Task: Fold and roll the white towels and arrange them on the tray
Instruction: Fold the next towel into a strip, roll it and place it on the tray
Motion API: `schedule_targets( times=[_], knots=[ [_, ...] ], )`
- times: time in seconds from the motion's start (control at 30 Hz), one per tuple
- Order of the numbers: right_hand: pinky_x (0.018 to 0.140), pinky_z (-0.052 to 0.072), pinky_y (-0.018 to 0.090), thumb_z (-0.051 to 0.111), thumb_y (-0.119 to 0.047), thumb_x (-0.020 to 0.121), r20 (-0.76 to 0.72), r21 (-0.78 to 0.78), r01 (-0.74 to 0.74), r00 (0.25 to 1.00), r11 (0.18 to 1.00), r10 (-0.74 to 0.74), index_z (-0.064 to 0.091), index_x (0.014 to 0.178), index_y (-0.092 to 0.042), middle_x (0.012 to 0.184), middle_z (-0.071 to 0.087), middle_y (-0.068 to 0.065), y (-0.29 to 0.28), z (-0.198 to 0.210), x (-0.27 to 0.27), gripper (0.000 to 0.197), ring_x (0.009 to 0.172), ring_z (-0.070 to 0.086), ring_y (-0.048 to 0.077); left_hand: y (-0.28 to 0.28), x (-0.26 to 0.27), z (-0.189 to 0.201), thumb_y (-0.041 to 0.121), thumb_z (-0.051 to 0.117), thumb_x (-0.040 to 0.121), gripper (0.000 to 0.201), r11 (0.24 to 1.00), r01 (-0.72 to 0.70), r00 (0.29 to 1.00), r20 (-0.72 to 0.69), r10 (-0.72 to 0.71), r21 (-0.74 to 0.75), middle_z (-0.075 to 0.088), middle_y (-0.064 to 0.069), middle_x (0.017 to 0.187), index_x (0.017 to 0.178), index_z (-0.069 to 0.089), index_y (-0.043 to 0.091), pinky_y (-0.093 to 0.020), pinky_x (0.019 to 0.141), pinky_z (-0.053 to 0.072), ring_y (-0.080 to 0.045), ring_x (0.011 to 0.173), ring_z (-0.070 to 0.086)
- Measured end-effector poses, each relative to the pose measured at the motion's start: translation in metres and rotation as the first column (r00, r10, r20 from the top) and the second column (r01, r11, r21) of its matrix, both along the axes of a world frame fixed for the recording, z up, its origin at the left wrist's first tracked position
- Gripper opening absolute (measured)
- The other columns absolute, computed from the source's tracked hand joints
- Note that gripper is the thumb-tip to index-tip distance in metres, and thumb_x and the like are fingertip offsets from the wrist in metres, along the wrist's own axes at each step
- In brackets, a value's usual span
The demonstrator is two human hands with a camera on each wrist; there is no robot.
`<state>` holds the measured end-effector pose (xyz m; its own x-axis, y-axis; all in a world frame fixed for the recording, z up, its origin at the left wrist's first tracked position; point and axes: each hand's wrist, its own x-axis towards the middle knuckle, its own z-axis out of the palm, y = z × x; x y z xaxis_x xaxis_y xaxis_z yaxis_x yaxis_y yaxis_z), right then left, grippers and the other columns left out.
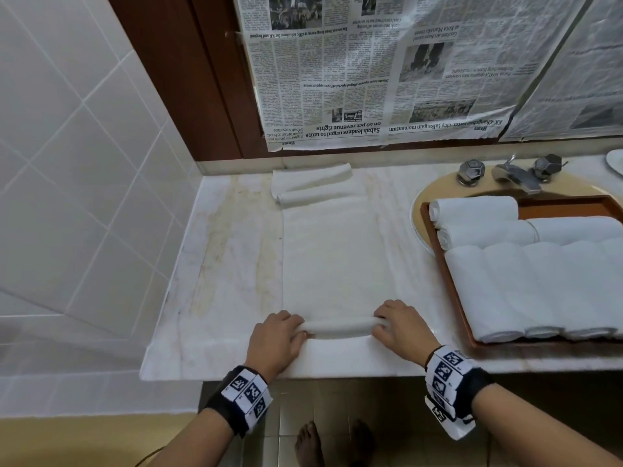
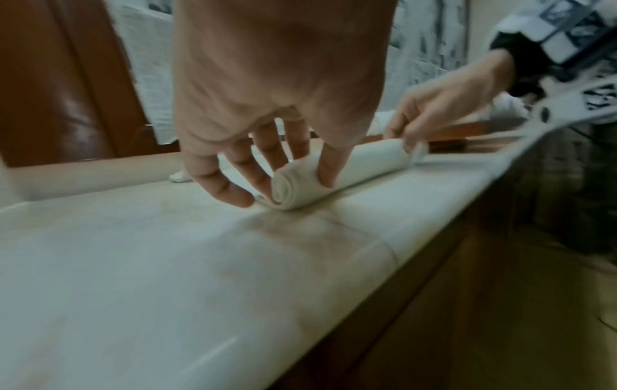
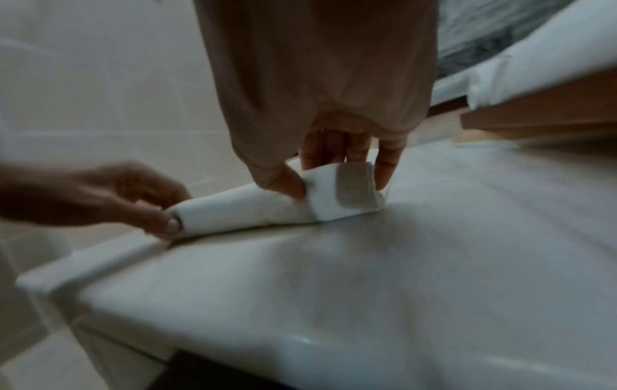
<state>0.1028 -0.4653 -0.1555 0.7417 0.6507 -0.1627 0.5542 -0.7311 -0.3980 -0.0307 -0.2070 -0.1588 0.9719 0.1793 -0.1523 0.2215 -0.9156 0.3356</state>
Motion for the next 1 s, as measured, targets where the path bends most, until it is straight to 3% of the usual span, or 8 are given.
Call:
schedule_targets(
  times=[0.07, 0.2, 0.33, 0.47, 0.67, 0.77, 0.9, 1.0],
  knots=[
    [0.077, 0.040, 0.022, 0.057, -0.029, 0.091, -0.118, 0.033, 0.025, 0.993, 0.999, -0.021, 0.068, 0.110, -0.014, 0.099, 0.060, -0.005, -0.004, 0.004, 0.003, 0.026, 0.090, 0.053, 0.012, 0.008, -0.001, 0.005, 0.042, 0.055, 0.096, 0.029, 0.983, -0.034, 0.999, -0.036, 0.028, -0.183, 0.066, 0.007, 0.105, 0.118, 0.068, 0.027, -0.027, 0.082, 0.045, -0.014, 0.098, 0.059],
    [0.084, 0.047, 0.026, 0.059, -0.027, 0.094, -0.218, 0.144, 0.106, 0.973, 0.984, -0.073, 0.065, 0.112, -0.018, 0.104, 0.066, -0.004, -0.014, 0.004, 0.005, 0.021, 0.093, 0.060, 0.015, 0.016, -0.006, 0.006, 0.038, 0.058, 0.098, 0.023, 0.920, -0.150, 0.988, -0.081, 0.129, -0.363, 0.070, 0.012, 0.100, 0.108, 0.073, 0.025, -0.006, 0.071, 0.035, -0.006, 0.092, 0.060],
    [0.081, 0.048, 0.028, 0.058, -0.026, 0.097, -0.127, 0.265, 0.153, 0.984, 0.952, -0.123, 0.061, 0.111, -0.025, 0.102, 0.057, -0.007, -0.018, -0.011, -0.004, 0.014, 0.088, 0.058, 0.013, 0.011, -0.008, 0.000, 0.042, 0.071, 0.088, 0.019, 0.845, -0.334, 0.936, -0.044, 0.348, -0.419, 0.067, 0.008, 0.083, 0.086, 0.070, 0.023, -0.014, 0.066, 0.039, -0.008, 0.080, 0.061],
    [0.068, 0.049, 0.031, 0.071, -0.019, 0.087, 0.236, 0.164, -0.037, 0.972, 0.986, -0.003, 0.067, 0.101, -0.018, 0.101, 0.058, -0.001, -0.020, -0.022, -0.010, 0.014, 0.084, 0.056, 0.020, -0.002, -0.008, -0.005, 0.031, 0.066, 0.092, 0.009, 0.945, -0.228, 0.952, 0.148, 0.267, -0.234, 0.054, 0.007, 0.094, 0.094, 0.066, 0.023, -0.030, 0.067, 0.045, -0.012, 0.077, 0.057],
    [0.061, 0.050, 0.029, 0.075, -0.028, 0.067, 0.251, -0.003, -0.177, 0.953, 0.984, 0.172, 0.066, 0.095, -0.014, 0.100, 0.058, 0.001, -0.019, -0.014, -0.007, 0.032, 0.086, 0.059, 0.022, -0.026, -0.016, -0.016, 0.052, 0.073, 0.075, 0.040, 0.999, 0.039, 0.988, 0.152, -0.040, 0.014, 0.056, 0.009, 0.104, 0.103, 0.058, 0.028, -0.030, 0.060, 0.050, -0.016, 0.089, 0.052],
    [0.071, 0.048, 0.030, 0.057, -0.030, 0.081, 0.162, 0.007, -0.146, 0.976, 0.989, 0.143, 0.068, 0.100, -0.012, 0.102, 0.059, 0.000, -0.014, -0.010, -0.002, 0.029, 0.093, 0.058, 0.022, -0.019, -0.011, -0.011, 0.036, 0.081, 0.069, 0.038, 1.000, 0.008, 0.992, 0.127, -0.012, 0.028, 0.059, 0.009, 0.097, 0.100, 0.061, 0.028, -0.034, 0.061, 0.049, -0.021, 0.085, 0.060],
    [0.085, 0.044, 0.027, 0.037, -0.050, 0.085, -0.054, 0.043, -0.112, 0.992, 0.993, 0.114, 0.065, 0.113, -0.015, 0.105, 0.058, -0.002, -0.015, -0.004, -0.003, 0.052, 0.101, 0.049, 0.014, -0.007, -0.010, 0.001, 0.034, 0.063, 0.080, 0.030, 1.000, -0.005, 1.000, -0.011, 0.005, -0.016, 0.061, 0.011, 0.103, 0.109, 0.062, 0.028, -0.033, 0.080, 0.044, -0.016, 0.097, 0.056],
    [0.083, 0.044, 0.025, 0.047, -0.045, 0.089, -0.205, 0.111, -0.013, 0.978, 0.994, 0.035, 0.063, 0.113, -0.021, 0.101, 0.062, -0.005, -0.017, -0.001, -0.006, 0.038, 0.094, 0.054, 0.012, 0.004, -0.011, 0.013, 0.047, 0.063, 0.076, 0.023, 0.940, -0.117, 0.992, -0.085, 0.095, -0.321, 0.067, 0.016, 0.094, 0.095, 0.066, 0.034, -0.022, 0.077, 0.045, -0.001, 0.087, 0.058]
  ],
)
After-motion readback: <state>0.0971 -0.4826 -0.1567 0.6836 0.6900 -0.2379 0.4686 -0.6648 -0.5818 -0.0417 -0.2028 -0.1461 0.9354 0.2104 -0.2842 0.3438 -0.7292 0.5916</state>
